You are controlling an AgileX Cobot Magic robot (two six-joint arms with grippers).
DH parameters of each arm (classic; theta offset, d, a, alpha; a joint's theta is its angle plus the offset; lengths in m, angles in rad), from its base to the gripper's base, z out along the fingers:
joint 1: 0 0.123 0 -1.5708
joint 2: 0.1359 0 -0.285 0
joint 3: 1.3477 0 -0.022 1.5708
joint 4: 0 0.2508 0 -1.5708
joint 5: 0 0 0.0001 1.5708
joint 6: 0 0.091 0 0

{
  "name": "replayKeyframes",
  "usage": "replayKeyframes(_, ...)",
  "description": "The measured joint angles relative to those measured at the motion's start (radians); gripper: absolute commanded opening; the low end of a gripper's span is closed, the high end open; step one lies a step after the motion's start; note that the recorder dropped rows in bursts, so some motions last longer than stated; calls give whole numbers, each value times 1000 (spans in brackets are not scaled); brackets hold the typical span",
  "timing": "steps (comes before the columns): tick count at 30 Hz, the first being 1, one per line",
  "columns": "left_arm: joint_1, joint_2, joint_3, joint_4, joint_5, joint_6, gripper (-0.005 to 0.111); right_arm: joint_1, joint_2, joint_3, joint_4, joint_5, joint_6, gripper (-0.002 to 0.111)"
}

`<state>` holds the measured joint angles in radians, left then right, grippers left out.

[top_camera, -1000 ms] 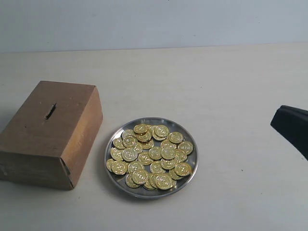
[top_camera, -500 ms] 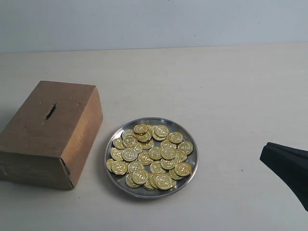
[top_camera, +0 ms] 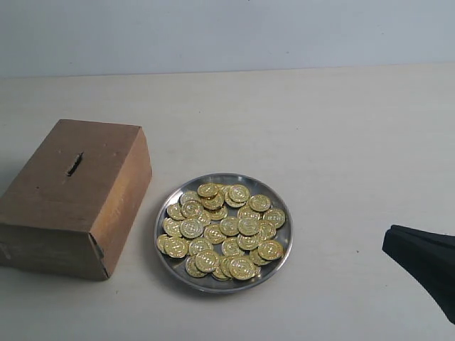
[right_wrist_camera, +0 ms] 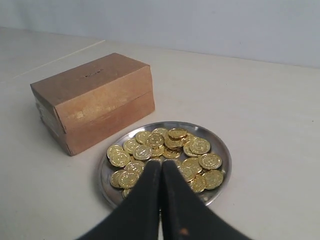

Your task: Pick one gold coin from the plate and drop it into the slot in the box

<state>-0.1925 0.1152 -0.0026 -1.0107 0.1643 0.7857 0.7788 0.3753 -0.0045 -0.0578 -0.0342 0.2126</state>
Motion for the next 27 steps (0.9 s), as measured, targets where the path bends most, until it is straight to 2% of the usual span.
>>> replayKeyframes(4, 0, 0, 0, 30, -65, 8, 0, 0, 0, 0, 0, -21, -22, 0)
replayKeyframes(11, 0, 0, 0, 30, -17, 17, 0, 0, 0, 0, 0, -59, -103, 0)
replayKeyframes(27, 0, 0, 0, 51, -9, 26, 0, 0, 0, 0, 0, -59, -115, 0)
